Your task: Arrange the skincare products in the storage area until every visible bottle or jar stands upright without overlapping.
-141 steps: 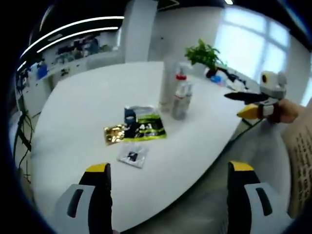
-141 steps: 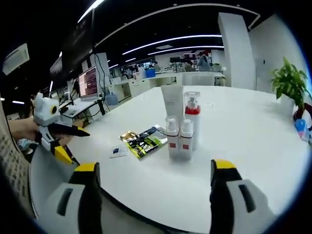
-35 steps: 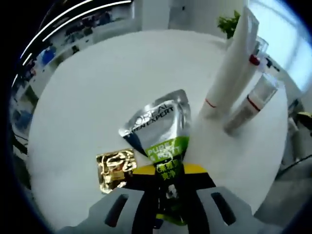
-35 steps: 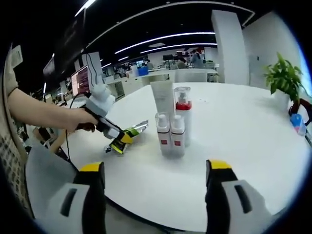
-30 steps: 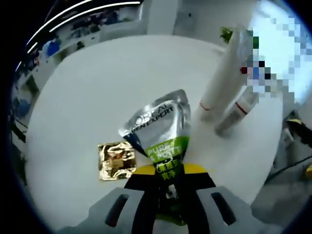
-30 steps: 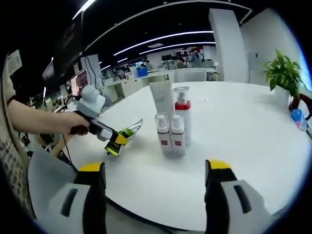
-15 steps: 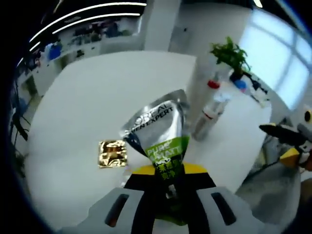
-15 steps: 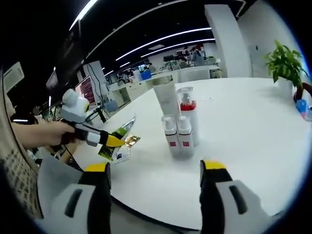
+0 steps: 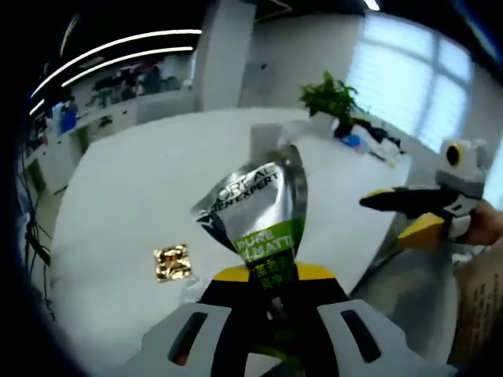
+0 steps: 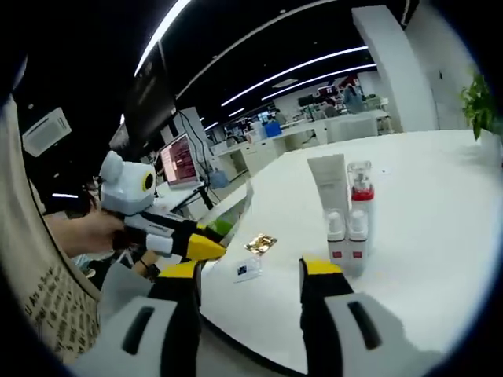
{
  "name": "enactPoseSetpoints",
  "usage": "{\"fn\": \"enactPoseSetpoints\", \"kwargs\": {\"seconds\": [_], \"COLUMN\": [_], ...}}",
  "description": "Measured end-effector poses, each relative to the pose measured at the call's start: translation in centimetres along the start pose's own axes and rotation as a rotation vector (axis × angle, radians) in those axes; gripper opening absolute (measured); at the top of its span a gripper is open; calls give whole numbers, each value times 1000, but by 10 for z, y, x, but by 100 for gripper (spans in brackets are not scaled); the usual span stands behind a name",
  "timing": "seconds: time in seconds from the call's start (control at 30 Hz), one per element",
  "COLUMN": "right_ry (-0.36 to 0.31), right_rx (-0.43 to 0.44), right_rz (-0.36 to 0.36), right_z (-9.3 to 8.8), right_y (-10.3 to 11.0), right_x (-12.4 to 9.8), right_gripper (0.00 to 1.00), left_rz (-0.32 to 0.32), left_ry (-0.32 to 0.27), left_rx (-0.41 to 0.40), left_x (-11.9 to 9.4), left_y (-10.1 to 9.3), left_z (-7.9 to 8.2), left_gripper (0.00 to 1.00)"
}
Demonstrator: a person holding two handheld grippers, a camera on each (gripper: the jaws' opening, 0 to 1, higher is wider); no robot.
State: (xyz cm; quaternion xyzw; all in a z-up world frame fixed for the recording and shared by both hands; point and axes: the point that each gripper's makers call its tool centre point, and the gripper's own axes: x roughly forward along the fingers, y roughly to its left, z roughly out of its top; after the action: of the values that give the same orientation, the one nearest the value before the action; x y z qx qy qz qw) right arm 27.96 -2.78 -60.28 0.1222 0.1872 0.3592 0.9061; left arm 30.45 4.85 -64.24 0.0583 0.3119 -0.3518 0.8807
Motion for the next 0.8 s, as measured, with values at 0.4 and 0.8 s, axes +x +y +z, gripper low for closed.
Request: {"fn": "enactPoseSetpoints", "kwargs": {"seconds": [0.4,0.8], "right_ry": [-136,-176], "right_rx": [289,437], "right_rz": [88,131], "right_z": [13,13], "right_y": [16,27], "right_x": [15,5], "right_gripper": [40,10], "left_rz": [-108,-149], "left_ry": [-62,-75], "left_rx": [155,186], "left_x": [-17,-18], "left_y": [-56,-65], "left_z": [11,3], "left_gripper": [15,26]}}
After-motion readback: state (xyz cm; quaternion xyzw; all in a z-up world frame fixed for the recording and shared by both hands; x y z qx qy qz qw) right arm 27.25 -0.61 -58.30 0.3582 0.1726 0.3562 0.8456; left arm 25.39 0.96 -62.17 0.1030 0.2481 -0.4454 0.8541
